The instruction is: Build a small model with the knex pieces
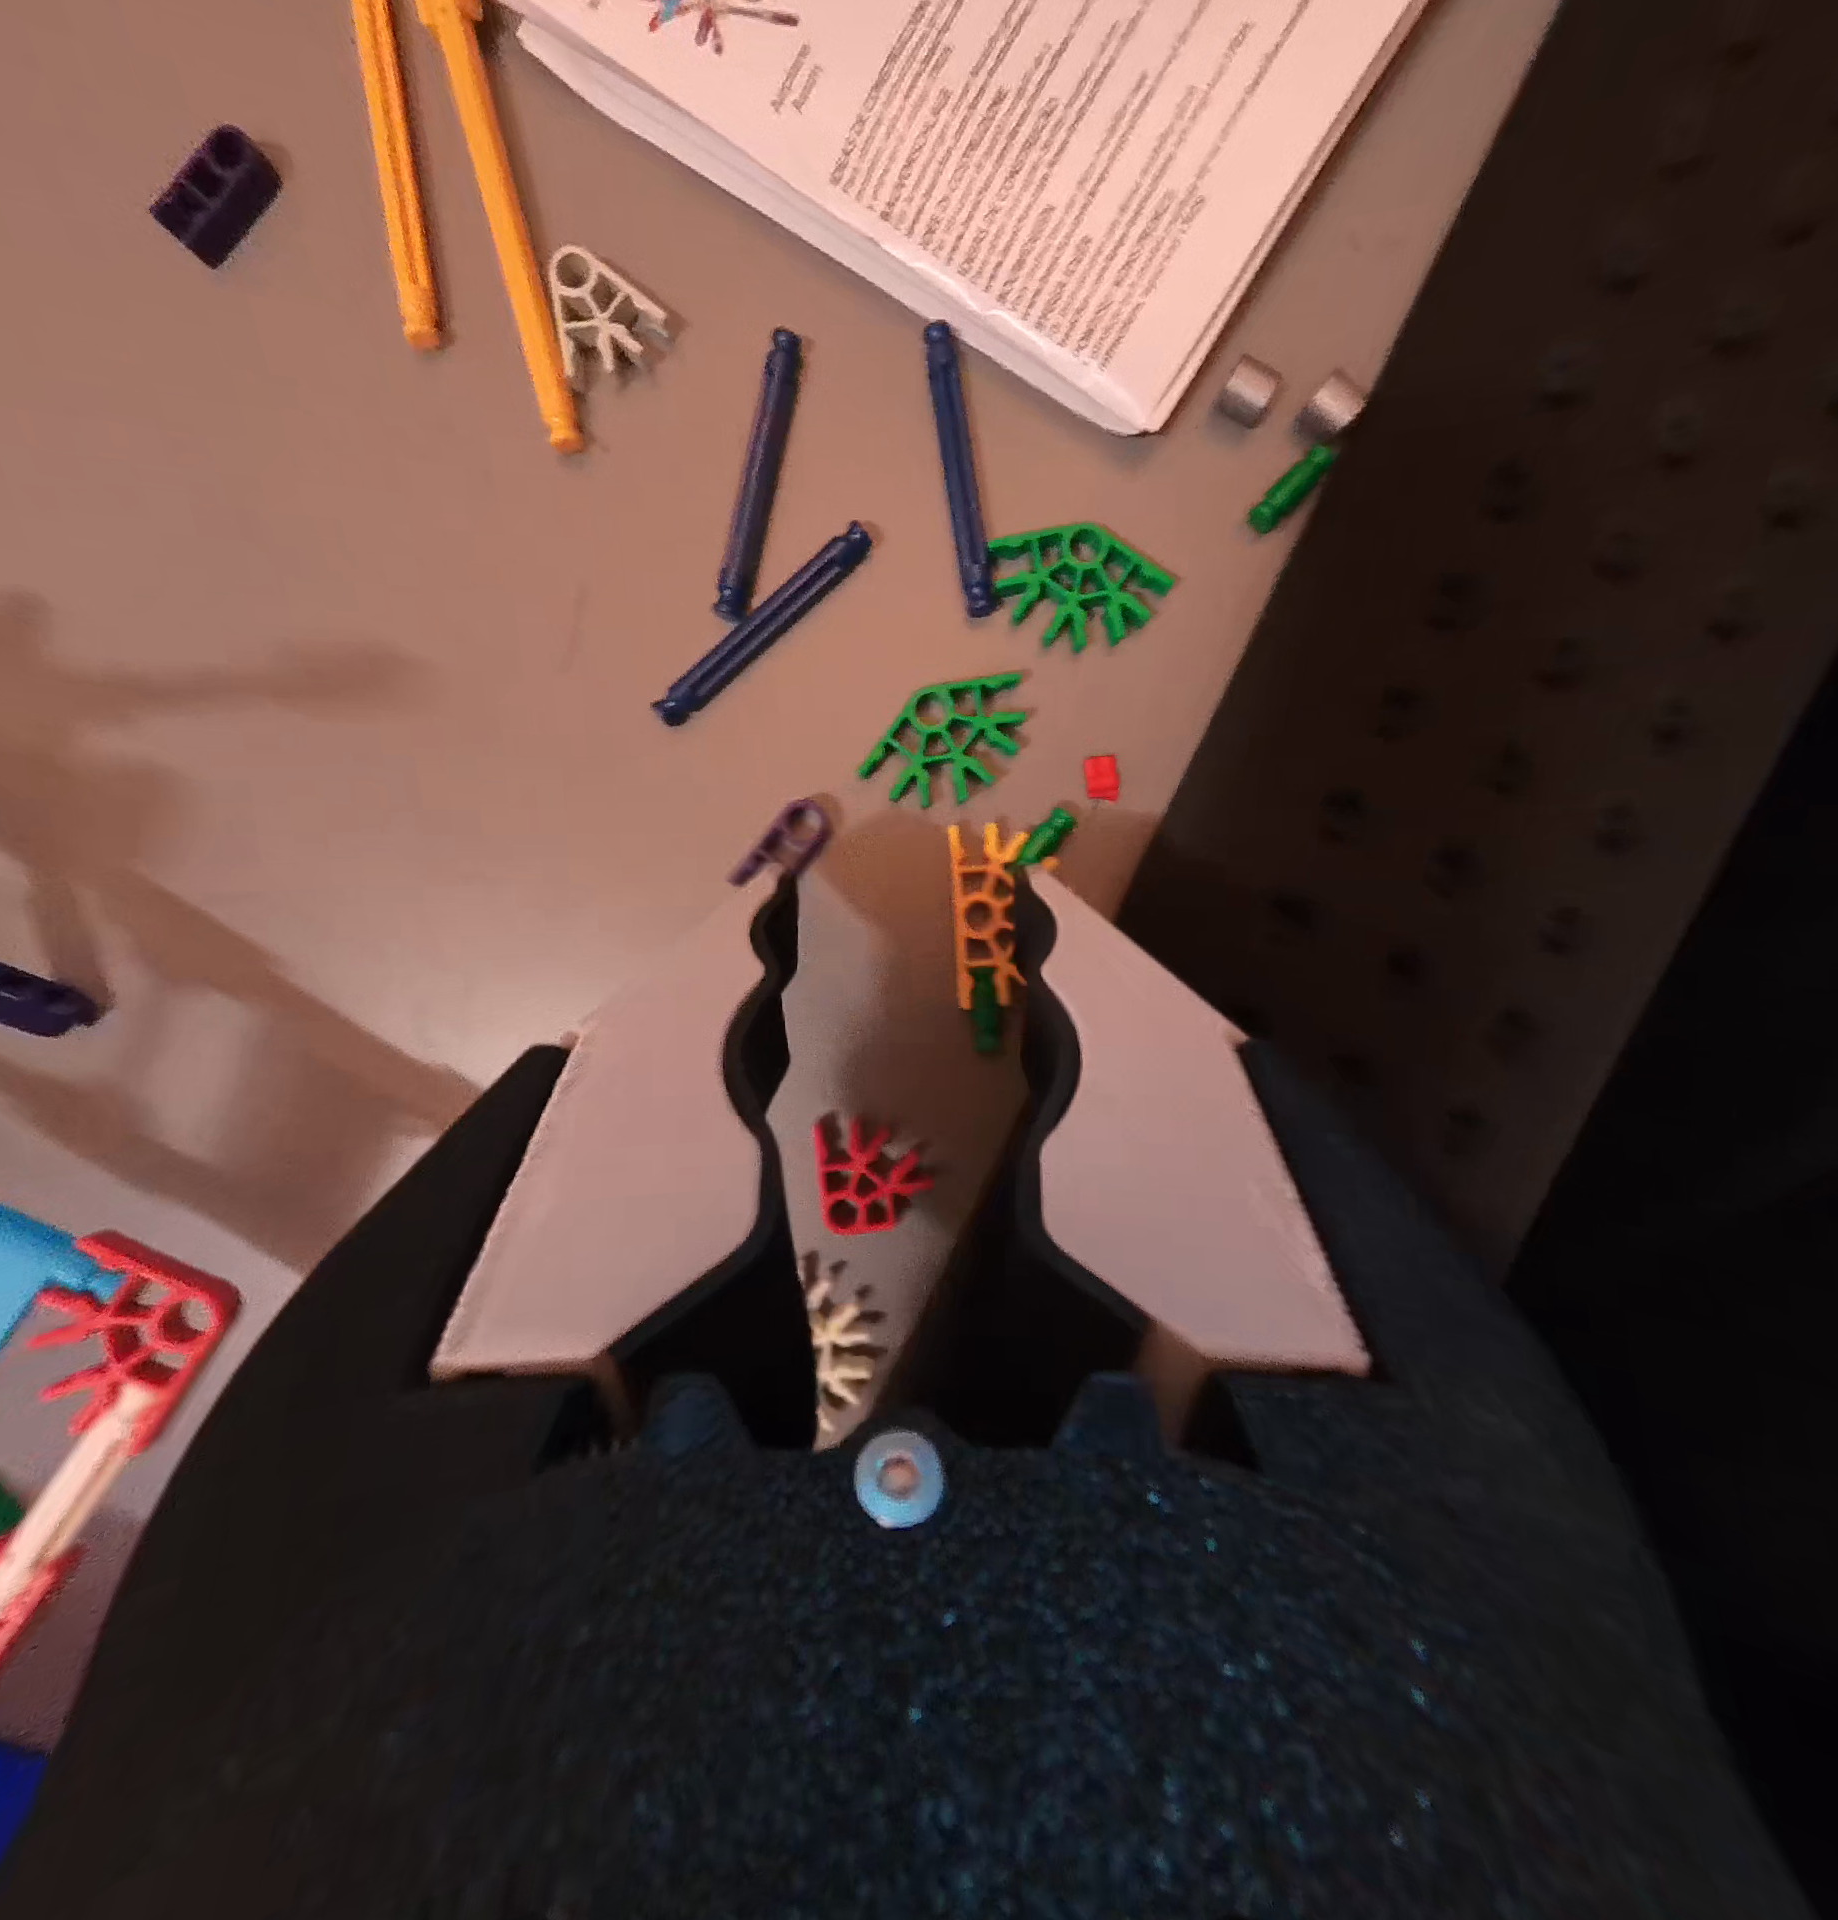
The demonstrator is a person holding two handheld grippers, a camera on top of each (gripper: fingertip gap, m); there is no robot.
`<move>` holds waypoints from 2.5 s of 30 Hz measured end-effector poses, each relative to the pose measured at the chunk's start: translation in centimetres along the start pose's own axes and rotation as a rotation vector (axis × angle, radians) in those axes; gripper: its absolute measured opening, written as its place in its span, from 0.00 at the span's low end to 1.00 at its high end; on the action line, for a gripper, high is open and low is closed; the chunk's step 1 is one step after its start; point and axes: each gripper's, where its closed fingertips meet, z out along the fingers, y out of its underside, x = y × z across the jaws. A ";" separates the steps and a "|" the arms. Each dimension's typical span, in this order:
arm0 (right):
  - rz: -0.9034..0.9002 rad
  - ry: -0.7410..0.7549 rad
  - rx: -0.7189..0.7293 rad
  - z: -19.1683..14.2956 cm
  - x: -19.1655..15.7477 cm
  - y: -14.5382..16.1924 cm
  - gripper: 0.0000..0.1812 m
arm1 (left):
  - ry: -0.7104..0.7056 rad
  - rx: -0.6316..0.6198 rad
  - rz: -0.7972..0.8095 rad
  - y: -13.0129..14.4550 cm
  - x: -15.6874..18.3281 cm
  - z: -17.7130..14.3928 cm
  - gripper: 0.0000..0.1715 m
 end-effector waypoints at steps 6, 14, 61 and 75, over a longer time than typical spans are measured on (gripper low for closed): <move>-0.004 -0.003 0.003 -0.1 -0.1 -0.1 0.09 | 0.119 -0.033 -0.101 1.2 2.2 0.2 0.22; -0.006 -0.007 0.003 0.0 -0.3 -0.2 0.09 | 0.083 -0.006 -0.102 1.3 1.4 0.6 0.13; -0.421 -0.341 0.397 -1.3 -16.2 -8.3 0.03 | 0.405 0.583 -0.050 -6.5 2.1 -6.3 0.21; -0.184 -0.480 0.463 -0.7 -16.2 -9.2 0.03 | -0.066 0.656 0.096 -5.8 0.6 -6.1 0.14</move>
